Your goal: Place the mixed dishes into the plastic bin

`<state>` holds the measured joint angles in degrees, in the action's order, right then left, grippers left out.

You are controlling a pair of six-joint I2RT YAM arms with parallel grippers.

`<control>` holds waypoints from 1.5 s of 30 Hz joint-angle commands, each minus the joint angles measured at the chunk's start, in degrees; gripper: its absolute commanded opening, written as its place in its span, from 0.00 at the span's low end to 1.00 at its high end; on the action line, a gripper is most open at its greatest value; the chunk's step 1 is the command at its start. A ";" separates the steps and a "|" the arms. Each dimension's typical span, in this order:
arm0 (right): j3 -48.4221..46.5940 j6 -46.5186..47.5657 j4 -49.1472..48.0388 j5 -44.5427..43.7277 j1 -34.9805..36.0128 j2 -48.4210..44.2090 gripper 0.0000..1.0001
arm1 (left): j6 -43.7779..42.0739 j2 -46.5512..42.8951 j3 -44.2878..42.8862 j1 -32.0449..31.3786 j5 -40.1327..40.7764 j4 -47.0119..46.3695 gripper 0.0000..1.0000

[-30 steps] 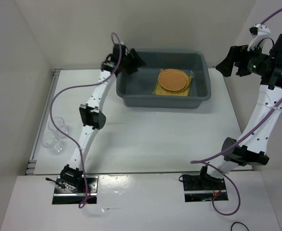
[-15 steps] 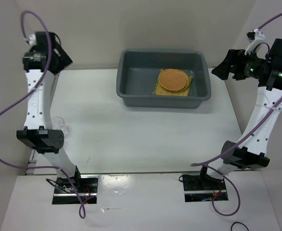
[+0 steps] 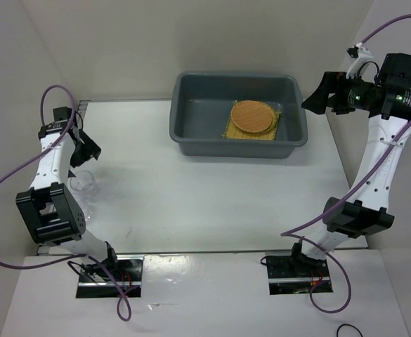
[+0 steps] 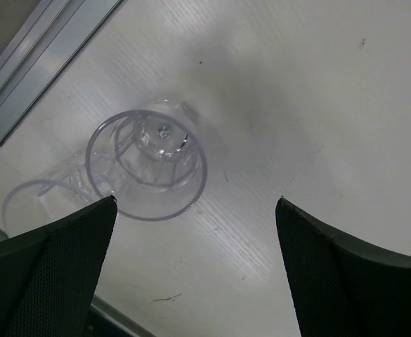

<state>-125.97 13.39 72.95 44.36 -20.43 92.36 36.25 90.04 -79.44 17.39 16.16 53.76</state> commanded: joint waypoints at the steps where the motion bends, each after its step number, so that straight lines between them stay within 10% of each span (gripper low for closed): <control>1: 0.11 0.85 -1.32 -0.41 0.74 -1.56 0.98 | -0.92 0.83 1.91 -0.34 -1.05 -4.71 1.00; 18: 4.24 0.85 -1.84 -2.00 0.74 -5.69 0.98 | -3.91 8.31 8.86 0.81 -6.85 -12.45 0.92; 20: 4.77 0.85 -1.84 -2.00 0.74 -6.22 0.98 | -4.43 8.31 8.86 0.81 -7.46 -13.06 0.74; 22: 5.30 0.85 -1.84 -1.47 0.74 -6.83 0.98 | -4.43 8.31 7.64 0.81 -7.98 -13.06 0.26; 24: 5.30 0.85 -1.84 -1.47 0.74 -6.84 0.98 | -2.08 7.79 6.15 0.81 -8.69 -12.28 0.00; 31: 6.35 0.85 -1.84 -0.94 0.74 -8.59 0.98 | 9.17 -4.94 2.44 1.33 -22.02 -24.19 0.00; 37: 9.50 1.38 -1.84 -0.94 0.74 -10.62 0.98 | 25.96 -8.22 4.65 -3.30 -46.38 -64.85 0.00; 45: 15.84 0.85 -3.60 -0.94 0.74 -16.51 0.98 | 13.53 5.21 -18.57 -19.92 -42.28 -55.29 0.00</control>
<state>-111.48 14.04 72.47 42.68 -20.10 78.59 56.55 90.98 -86.46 1.98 -24.91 -2.26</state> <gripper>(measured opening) 0.975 0.079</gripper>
